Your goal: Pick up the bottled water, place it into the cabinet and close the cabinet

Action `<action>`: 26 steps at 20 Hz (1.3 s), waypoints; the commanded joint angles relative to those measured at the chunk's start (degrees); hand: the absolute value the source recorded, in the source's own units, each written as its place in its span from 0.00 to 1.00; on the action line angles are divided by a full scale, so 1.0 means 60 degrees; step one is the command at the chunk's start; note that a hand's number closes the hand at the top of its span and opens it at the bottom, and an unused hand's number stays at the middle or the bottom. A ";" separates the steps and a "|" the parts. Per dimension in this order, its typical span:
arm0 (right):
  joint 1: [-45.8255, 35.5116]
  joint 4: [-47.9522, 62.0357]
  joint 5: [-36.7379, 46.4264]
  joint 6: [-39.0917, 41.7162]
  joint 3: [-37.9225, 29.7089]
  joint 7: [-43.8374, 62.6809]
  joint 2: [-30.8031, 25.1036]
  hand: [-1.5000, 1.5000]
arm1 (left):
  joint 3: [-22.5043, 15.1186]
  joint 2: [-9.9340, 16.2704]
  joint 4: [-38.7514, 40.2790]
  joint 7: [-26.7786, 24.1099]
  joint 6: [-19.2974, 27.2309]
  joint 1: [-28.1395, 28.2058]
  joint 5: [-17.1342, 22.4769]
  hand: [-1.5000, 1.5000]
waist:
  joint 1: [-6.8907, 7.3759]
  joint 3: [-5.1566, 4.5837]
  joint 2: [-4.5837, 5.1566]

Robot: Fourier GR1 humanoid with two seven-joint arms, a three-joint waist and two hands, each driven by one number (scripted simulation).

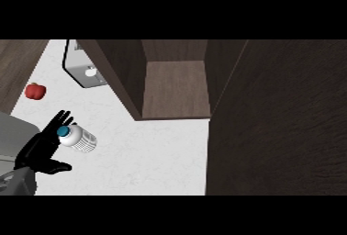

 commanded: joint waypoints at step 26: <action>-0.0825 0.0598 0.0215 -0.0205 0.0230 0.0129 0.0199 0.00 | 0.0002 -0.0658 0.2241 -0.0724 -0.2232 -0.1167 0.0238 0.00 | -0.0022 -0.0029 0.0067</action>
